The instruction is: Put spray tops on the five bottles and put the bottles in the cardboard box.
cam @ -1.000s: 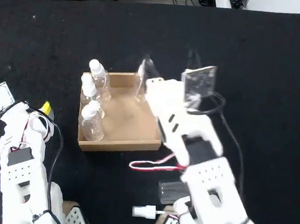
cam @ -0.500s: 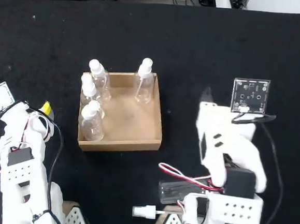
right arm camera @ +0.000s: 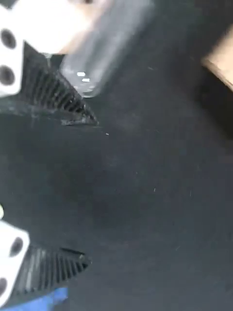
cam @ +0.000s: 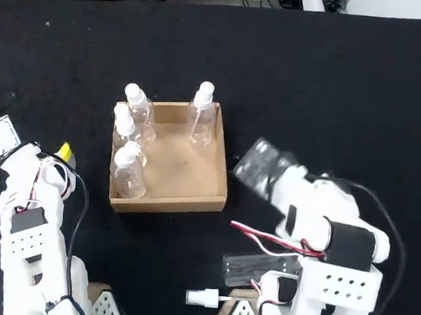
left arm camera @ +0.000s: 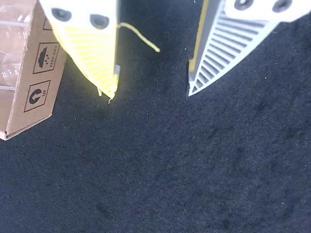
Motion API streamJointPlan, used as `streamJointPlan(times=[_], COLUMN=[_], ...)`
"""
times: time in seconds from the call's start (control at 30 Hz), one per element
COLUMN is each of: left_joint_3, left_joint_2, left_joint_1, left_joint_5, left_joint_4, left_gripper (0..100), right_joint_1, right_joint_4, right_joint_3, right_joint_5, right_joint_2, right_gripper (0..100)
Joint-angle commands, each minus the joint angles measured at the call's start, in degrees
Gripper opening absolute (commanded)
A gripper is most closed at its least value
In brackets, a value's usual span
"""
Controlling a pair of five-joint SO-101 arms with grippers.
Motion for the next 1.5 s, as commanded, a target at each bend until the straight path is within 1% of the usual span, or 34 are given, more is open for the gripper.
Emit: streamJointPlan(times=[0.0,0.17,0.4,0.47,0.57,0.63,0.73,0.83,0.97,1.1,1.23,1.33,1.47], left_joint_3=[-0.5,-0.5,-0.5,-0.5,-0.5,-0.5,-0.5,-0.5,-0.5,-0.5,-0.5,-0.5,-0.5], left_joint_2=[-1.0,-1.0,-1.0,-1.0,-1.0,-1.0,-1.0,-1.0,-1.0,-1.0,-1.0,-1.0,-1.0], left_joint_1=[-0.2,-0.7,-0.4,-0.4,-0.4,-0.4,-0.4,-0.3,-0.3,-0.3,-0.3,-0.3,-0.3], left_joint_5=[0.2,0.2,0.2,0.2,0.2,0.2,0.2,0.2,0.2,0.2,0.2,0.1,0.1], left_joint_4=[-1.4,-1.4,-1.3,-1.3,-1.3,-1.3,-1.3,-1.3,-1.3,-1.3,-1.3,-1.3,-1.3], left_gripper=[21,21,21,21,21,21,21,21,21,21,21,21,21], right_joint_1=[0.8,1.1,1.1,1.2,1.1,1.3,4.2,8.0,11.1,11.0,11.3,11.1,11.2], right_joint_4=[2.4,2.3,6.3,6.2,5.9,3.8,1.1,1.2,1.3,0.9,1.1,0.7,-4.5], right_joint_3=[-0.9,4.6,5.5,5.9,7.7,9.2,10.7,10.3,8.3,7.8,8.5,10.7,14.5], right_joint_5=[11.3,19.3,36.2,38.9,39.5,39.1,36.6,36.3,36.3,36.4,40.2,40.7,40.5], right_joint_2=[2.8,6.7,9.5,9.7,10.2,11.0,13.6,18.4,25.7,30.1,30.3,30.5,30.3], right_gripper=[35.2,35.2,35.2,35.2,35.2,35.2,35.2,35.2,35.2,35.2,35.3,35.3,35.3])
